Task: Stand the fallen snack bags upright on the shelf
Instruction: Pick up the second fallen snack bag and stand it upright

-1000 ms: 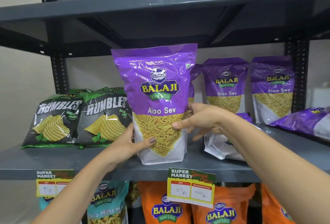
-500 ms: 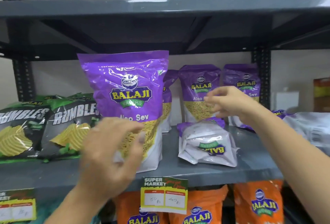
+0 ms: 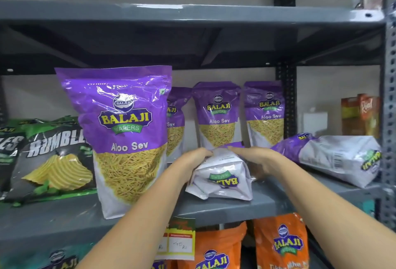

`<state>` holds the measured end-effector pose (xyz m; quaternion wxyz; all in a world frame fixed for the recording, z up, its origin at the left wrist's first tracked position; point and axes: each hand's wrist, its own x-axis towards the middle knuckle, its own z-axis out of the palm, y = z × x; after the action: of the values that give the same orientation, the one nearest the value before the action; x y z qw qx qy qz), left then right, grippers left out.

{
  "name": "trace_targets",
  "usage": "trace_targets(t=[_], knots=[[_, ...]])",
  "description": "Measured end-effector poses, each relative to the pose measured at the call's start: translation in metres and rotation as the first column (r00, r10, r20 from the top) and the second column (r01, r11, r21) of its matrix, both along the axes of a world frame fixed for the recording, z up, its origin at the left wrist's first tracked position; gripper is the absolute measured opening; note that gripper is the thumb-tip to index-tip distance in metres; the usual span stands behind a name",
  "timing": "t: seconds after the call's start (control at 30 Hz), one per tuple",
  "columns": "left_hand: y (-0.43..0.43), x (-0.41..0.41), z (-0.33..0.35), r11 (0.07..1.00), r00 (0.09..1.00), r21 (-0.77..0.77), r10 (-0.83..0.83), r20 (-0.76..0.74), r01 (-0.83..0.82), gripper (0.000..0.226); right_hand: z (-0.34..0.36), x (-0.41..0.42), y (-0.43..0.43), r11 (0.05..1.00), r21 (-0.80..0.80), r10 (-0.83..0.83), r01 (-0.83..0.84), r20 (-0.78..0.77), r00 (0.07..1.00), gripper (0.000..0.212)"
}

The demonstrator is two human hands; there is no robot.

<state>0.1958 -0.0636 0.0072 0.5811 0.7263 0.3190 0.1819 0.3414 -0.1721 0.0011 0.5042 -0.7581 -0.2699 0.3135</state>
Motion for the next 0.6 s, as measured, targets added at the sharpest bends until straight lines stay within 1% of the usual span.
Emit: trace_targets(t=[0.07,0.1,0.13,0.17,0.2,0.23,0.27,0.3,0.37,0.43,0.53,0.6], knots=[[0.000,0.001,0.003,0.998,0.999,0.042,0.044,-0.023,-0.043,0.021,0.002,-0.002,-0.002,1.000,0.020,0.011,-0.011,0.005,1.000,0.051],[0.000,0.003,0.005,0.995,0.997,0.069,0.074,-0.037,-0.071,0.028,0.003,-0.003,-0.004,0.999,0.041,0.000,0.000,0.013,1.000,0.041],[0.004,0.006,0.004,0.991,0.993,0.081,0.110,-0.029,-0.107,0.048,0.006,-0.004,-0.006,0.998,0.063,-0.013,0.012,0.018,1.000,0.033],[0.010,0.012,0.001,0.987,0.991,0.078,0.137,0.001,-0.137,0.080,0.009,-0.005,-0.009,0.997,0.076,-0.023,0.022,0.022,0.999,0.028],[0.020,0.019,-0.003,0.980,0.983,0.071,0.182,0.026,-0.184,0.123,0.012,-0.004,-0.010,0.995,0.093,-0.032,0.030,0.019,0.999,0.026],[0.024,0.020,-0.004,0.970,0.971,0.060,0.233,0.050,-0.236,0.156,0.015,-0.006,-0.012,0.994,0.107,-0.032,0.030,0.018,0.999,0.026],[0.018,0.015,0.001,0.960,0.961,0.079,0.263,0.084,-0.269,0.170,0.018,-0.007,-0.013,0.993,0.116,-0.029,0.027,0.020,0.999,0.028],[0.009,0.009,0.004,0.951,0.954,0.112,0.274,0.118,-0.287,0.168,0.021,-0.007,-0.013,0.991,0.128,-0.036,0.032,0.024,0.999,0.029],[-0.002,0.002,0.010,0.936,0.939,0.165,0.274,0.210,-0.310,0.149,0.029,-0.009,-0.016,0.986,0.155,-0.065,0.056,0.051,0.997,0.024],[-0.002,0.007,0.010,0.922,0.918,0.204,0.264,0.296,-0.330,0.138,0.036,-0.008,-0.017,0.975,0.204,-0.105,0.084,0.092,0.990,0.023],[-0.006,0.012,0.011,0.880,0.899,0.308,0.240,0.367,-0.361,0.142,0.044,-0.005,-0.017,0.954,0.282,-0.140,0.102,0.118,0.983,0.026],[-0.012,0.012,0.014,0.829,0.892,0.406,0.222,0.393,-0.385,0.143,0.047,-0.002,-0.015,0.935,0.340,-0.150,0.103,0.115,0.982,0.035]])
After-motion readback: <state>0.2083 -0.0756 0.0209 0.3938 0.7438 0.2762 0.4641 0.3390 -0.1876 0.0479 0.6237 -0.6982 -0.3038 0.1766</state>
